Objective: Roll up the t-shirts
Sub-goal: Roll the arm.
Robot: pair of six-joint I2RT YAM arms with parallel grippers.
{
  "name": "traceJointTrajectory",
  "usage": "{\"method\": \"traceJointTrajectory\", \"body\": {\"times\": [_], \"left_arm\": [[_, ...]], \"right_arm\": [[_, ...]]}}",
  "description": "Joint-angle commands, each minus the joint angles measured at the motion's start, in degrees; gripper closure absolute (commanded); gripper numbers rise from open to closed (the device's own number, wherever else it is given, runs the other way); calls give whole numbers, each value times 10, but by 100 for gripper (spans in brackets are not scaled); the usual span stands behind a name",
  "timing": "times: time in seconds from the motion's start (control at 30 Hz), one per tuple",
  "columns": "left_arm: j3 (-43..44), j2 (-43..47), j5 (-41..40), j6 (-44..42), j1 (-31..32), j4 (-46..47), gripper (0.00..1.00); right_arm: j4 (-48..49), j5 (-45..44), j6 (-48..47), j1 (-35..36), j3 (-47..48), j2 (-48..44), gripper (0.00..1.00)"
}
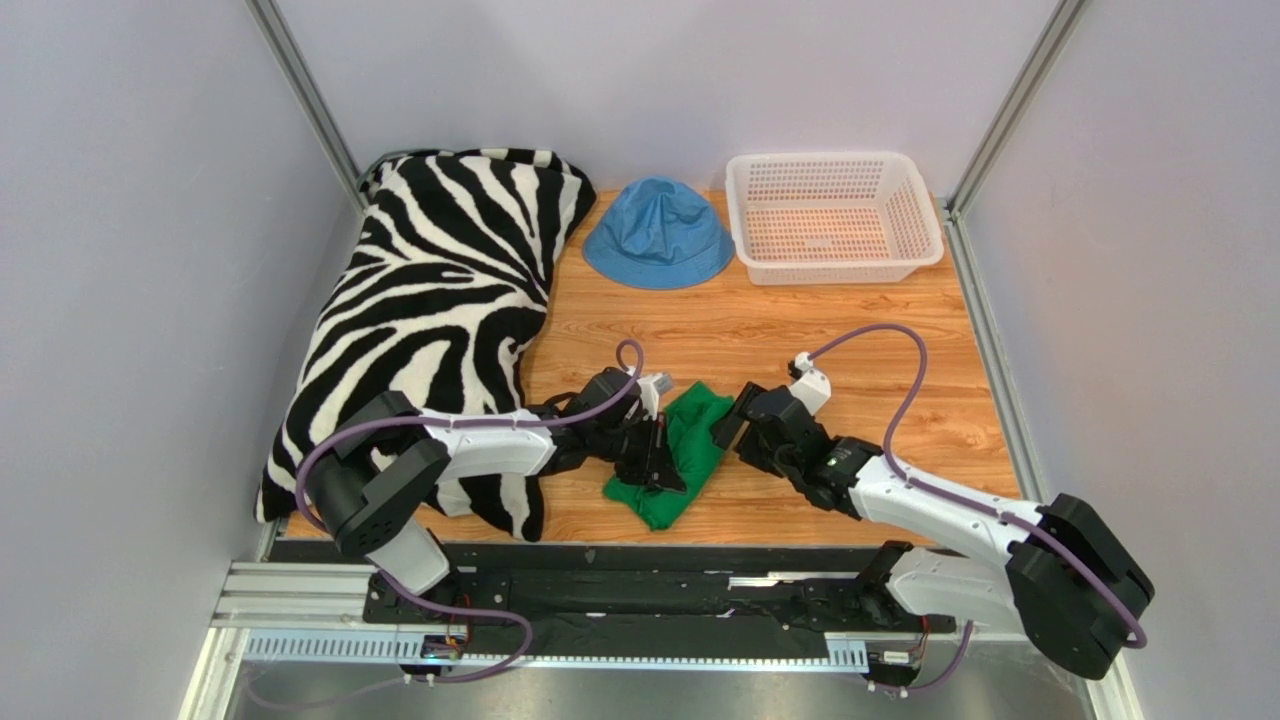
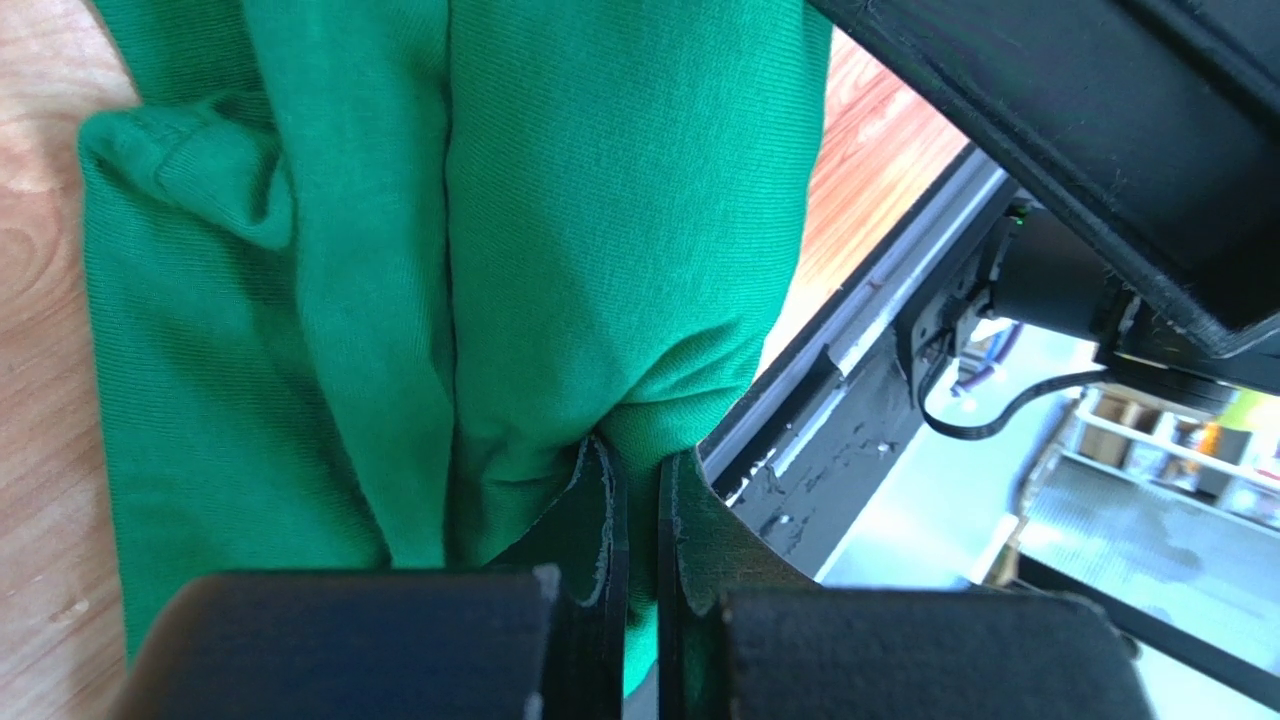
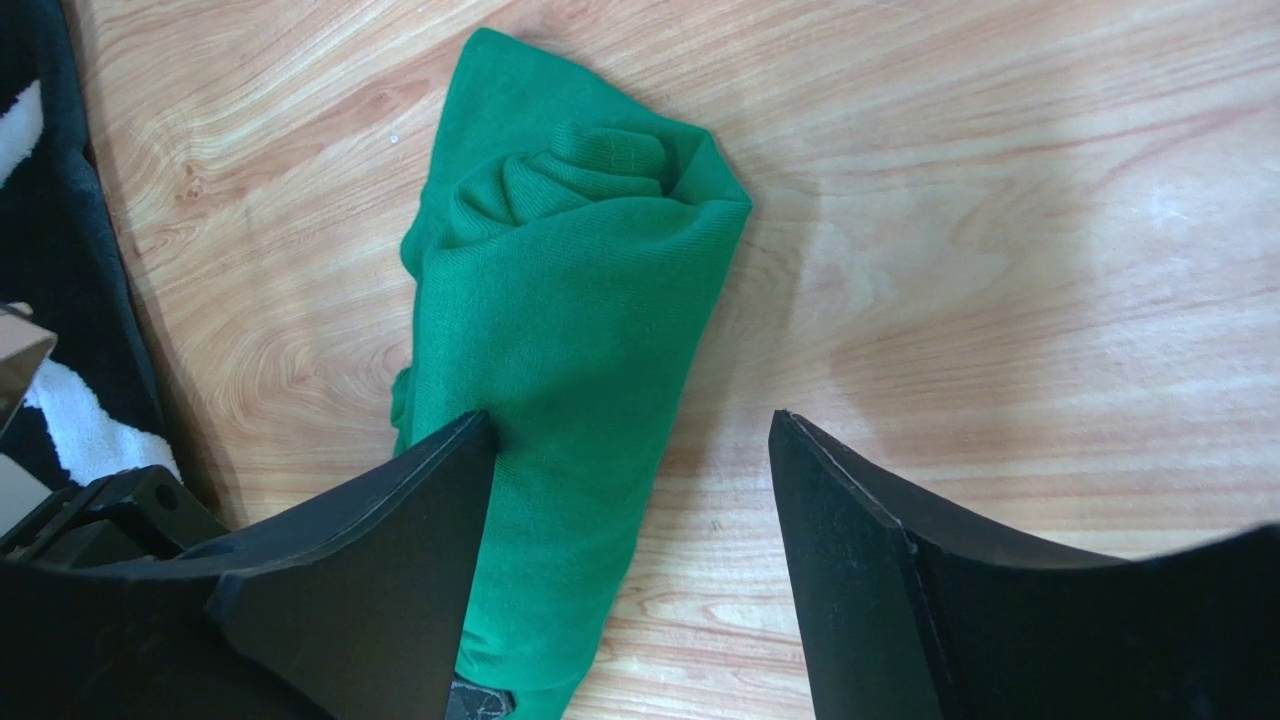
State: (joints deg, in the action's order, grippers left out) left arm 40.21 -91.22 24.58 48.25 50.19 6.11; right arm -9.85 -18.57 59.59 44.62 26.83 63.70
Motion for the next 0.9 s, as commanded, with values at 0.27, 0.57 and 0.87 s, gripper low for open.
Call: {"method": "traceJointTrajectory", "body": {"times": [0.27,0.57,0.87], "left_arm": [[-22,-33,45,11,-35,-10,100],[-25,-34,45,9,-41,-18,100],[-25,-26,50,-10,-42,-32,100]], "right_arm": [[62,-36,-11,26,6,-36,27],[77,-32,-18,27,13,25,26],[-7,-30,-9,19,103,121,43]]}}
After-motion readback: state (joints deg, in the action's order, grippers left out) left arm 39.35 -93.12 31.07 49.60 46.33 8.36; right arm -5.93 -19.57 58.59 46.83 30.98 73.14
